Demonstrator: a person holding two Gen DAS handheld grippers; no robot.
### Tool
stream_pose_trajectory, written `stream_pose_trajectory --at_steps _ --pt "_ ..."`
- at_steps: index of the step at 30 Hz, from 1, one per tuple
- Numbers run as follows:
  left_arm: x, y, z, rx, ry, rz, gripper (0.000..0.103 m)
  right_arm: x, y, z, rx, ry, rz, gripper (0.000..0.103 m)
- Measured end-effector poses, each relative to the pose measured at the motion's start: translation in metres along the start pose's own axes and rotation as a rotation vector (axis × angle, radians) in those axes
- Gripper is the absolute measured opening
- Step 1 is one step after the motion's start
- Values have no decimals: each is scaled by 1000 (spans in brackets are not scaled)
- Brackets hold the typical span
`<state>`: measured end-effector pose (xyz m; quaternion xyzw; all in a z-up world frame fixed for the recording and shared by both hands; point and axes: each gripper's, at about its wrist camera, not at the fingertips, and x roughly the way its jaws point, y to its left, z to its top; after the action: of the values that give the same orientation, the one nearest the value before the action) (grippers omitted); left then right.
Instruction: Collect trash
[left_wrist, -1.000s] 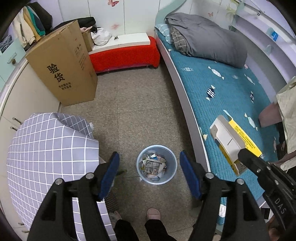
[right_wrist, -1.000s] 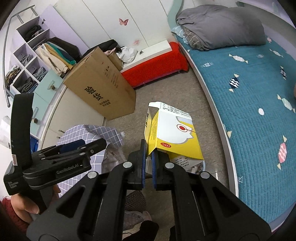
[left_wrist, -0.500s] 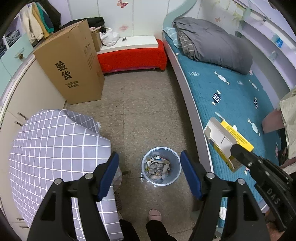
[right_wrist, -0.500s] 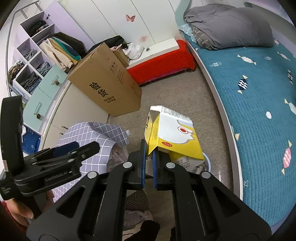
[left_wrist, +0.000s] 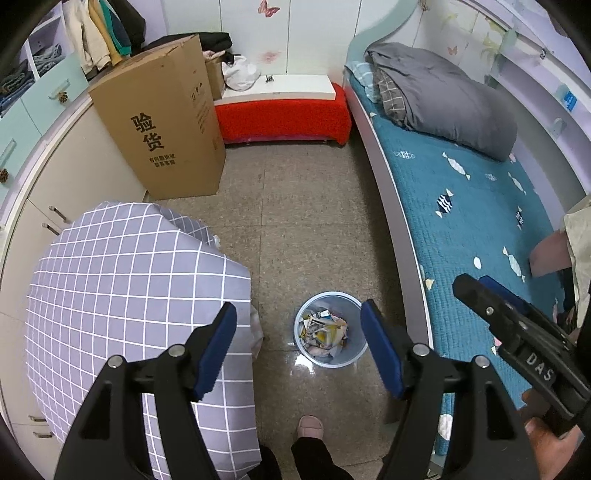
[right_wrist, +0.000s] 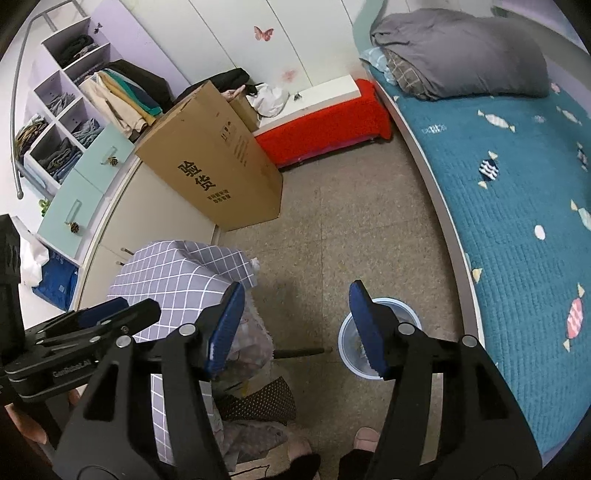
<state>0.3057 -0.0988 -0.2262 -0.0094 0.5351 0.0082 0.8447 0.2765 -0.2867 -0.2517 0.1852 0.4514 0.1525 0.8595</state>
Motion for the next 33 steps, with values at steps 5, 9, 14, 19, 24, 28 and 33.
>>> stream_pose_trajectory --at_steps 5,9,14,19,24,28,33 --pt "-27 4 -11 2 -59 -12 69 -27 23 -8 -39 -44 -6 59" --pt "-58 10 -23 8 -138 -5 69 -53 42 -19 -74 -91 -26 61" --pt "-103 20 -43 26 -232 11 73 -89 67 -39 -84 -161 -48 64" --pt "-152 34 -70 56 -321 17 79 -129 101 -61 -131 -249 -78 68" --pt "-197 52 -100 71 -385 1 81 -172 137 -88 -158 -345 -93 72" --pt "-230 65 -122 77 -441 -7 88 -201 155 -109 -164 -409 -100 74" --pt "-261 76 -144 77 -498 -24 90 -229 172 -133 -168 -466 -109 77"
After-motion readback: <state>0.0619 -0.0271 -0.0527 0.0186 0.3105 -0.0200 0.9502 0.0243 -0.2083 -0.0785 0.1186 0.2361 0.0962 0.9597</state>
